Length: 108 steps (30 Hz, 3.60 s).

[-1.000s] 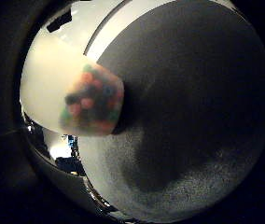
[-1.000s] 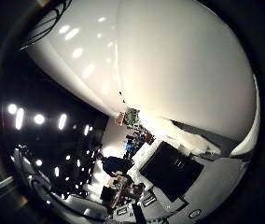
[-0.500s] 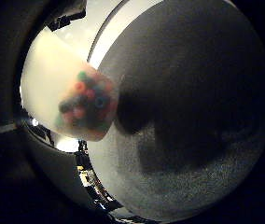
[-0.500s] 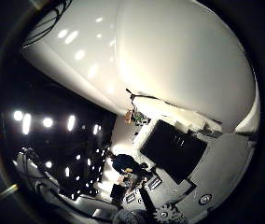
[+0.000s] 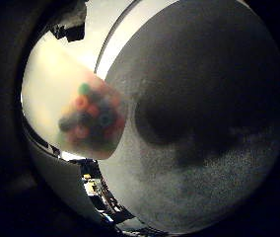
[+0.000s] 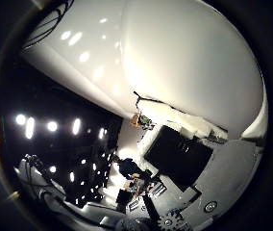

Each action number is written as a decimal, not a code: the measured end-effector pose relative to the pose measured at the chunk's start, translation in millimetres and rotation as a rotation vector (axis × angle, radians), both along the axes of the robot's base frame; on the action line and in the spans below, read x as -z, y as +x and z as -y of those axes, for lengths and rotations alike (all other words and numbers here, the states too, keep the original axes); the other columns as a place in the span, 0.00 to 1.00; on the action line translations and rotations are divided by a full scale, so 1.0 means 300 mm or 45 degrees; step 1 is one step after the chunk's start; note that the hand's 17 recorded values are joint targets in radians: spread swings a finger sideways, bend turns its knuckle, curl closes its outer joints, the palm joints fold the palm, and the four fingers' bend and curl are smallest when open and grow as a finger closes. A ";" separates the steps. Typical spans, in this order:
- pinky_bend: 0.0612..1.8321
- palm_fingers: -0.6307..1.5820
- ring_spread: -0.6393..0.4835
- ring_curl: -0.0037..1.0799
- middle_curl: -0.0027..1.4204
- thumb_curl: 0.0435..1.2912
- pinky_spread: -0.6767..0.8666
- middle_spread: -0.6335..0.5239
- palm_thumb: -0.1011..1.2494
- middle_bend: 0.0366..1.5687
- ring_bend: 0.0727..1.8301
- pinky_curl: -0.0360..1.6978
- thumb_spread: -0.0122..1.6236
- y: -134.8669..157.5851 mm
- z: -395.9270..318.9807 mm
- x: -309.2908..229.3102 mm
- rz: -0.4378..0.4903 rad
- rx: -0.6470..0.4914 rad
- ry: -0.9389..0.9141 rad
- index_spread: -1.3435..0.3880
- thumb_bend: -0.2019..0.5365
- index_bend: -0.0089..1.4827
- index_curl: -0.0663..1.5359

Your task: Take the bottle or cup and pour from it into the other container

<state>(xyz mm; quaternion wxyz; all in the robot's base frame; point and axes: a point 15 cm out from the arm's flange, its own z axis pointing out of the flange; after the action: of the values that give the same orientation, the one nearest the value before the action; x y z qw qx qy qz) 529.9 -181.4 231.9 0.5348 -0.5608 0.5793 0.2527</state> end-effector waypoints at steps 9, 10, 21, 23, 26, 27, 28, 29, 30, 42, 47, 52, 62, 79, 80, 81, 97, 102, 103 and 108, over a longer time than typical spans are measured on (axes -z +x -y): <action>0.61 0.71 0.34 0.64 0.65 0.41 0.18 0.30 0.70 0.62 0.68 0.45 0.52 -0.028 -0.009 -0.109 -0.035 -0.112 -0.197 0.45 0.24 0.26 0.73; 0.61 0.71 0.34 0.65 0.65 0.42 0.18 0.30 0.71 0.62 0.68 0.45 0.52 -0.031 -0.024 -0.126 -0.039 -0.131 -0.226 0.44 0.24 0.26 0.73; 0.59 0.71 0.34 0.65 0.66 0.42 0.18 0.30 0.70 0.61 0.68 0.48 0.53 -0.053 -0.199 -0.293 -0.056 -0.306 -0.506 0.43 0.24 0.23 0.76; 0.59 0.72 0.34 0.65 0.66 0.42 0.18 0.29 0.70 0.61 0.68 0.48 0.53 -0.055 -0.242 -0.309 -0.068 -0.341 -0.550 0.43 0.24 0.22 0.76; 0.58 0.72 0.34 0.66 0.67 0.42 0.17 0.29 0.70 0.60 0.68 0.49 0.53 -0.044 -0.296 -0.348 -0.085 -0.369 -0.609 0.42 0.24 0.22 0.77; 0.58 0.72 0.34 0.66 0.67 0.42 0.17 0.29 0.70 0.60 0.68 0.49 0.53 -0.043 -0.316 -0.357 -0.096 -0.380 -0.629 0.42 0.24 0.21 0.77; 0.58 0.72 0.34 0.66 0.67 0.43 0.17 0.29 0.70 0.60 0.68 0.50 0.53 -0.043 -0.333 -0.369 -0.101 -0.386 -0.654 0.42 0.24 0.21 0.77; 0.58 0.72 0.34 0.66 0.67 0.43 0.18 0.29 0.70 0.60 0.68 0.50 0.53 -0.039 -0.347 -0.385 -0.094 -0.386 -0.688 0.42 0.23 0.21 0.77; 0.58 0.72 0.34 0.66 0.67 0.43 0.18 0.29 0.70 0.60 0.68 0.50 0.52 -0.034 -0.355 -0.392 -0.090 -0.387 -0.722 0.42 0.23 0.20 0.77; 0.58 0.73 0.33 0.66 0.69 0.43 0.17 0.27 0.69 0.57 0.68 0.51 0.52 -0.028 -0.520 -0.454 -0.093 -0.489 -1.141 0.41 0.23 0.18 0.78; 0.57 0.74 0.33 0.67 0.70 0.43 0.17 0.27 0.68 0.57 0.67 0.51 0.51 -0.009 -0.635 -0.490 -0.056 -0.494 -1.190 0.41 0.23 0.18 0.78; 0.57 0.74 0.33 0.67 0.71 0.43 0.18 0.26 0.68 0.55 0.67 0.51 0.51 0.028 -0.730 -0.469 -0.046 -0.492 -1.196 0.41 0.23 0.17 0.78; 0.56 0.75 0.33 0.67 0.72 0.43 0.18 0.26 0.68 0.54 0.66 0.51 0.51 0.075 -0.826 -0.355 -0.107 -0.503 -1.200 0.40 0.23 0.15 0.79; 0.55 0.77 0.33 0.68 0.72 0.43 0.18 0.25 0.68 0.53 0.64 0.50 0.50 0.106 -0.877 -0.402 -0.008 -0.496 -1.404 0.40 0.23 0.15 0.79; 0.55 0.77 0.33 0.68 0.72 0.43 0.18 0.25 0.68 0.53 0.64 0.50 0.50 0.104 -0.884 -0.402 -0.007 -0.500 -1.416 0.40 0.23 0.15 0.79; 0.55 0.77 0.33 0.68 0.72 0.43 0.18 0.26 0.68 0.54 0.64 0.50 0.50 0.102 -0.889 -0.403 -0.005 -0.503 -1.426 0.40 0.23 0.15 0.79; 0.56 0.77 0.33 0.68 0.72 0.44 0.18 0.26 0.67 0.54 0.64 0.49 0.50 0.100 -0.901 -0.446 0.072 -0.551 -1.720 0.40 0.23 0.17 0.78; 0.56 0.77 0.33 0.68 0.72 0.44 0.18 0.26 0.67 0.54 0.64 0.49 0.50 0.096 -0.909 -0.455 0.085 -0.565 -1.767 0.40 0.23 0.17 0.78; 0.56 0.77 0.33 0.68 0.72 0.44 0.18 0.26 0.67 0.54 0.64 0.49 0.50 0.096 -0.907 -0.456 0.087 -0.569 -1.784 0.40 0.23 0.17 0.78; 0.57 0.77 0.33 0.67 0.72 0.43 0.18 0.26 0.67 0.54 0.64 0.49 0.50 0.093 -0.918 -0.457 0.103 -0.599 -1.856 0.40 0.23 0.17 0.78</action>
<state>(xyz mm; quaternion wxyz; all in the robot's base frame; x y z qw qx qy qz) 557.8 94.1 369.0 -0.0172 -0.8891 0.4448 -0.1068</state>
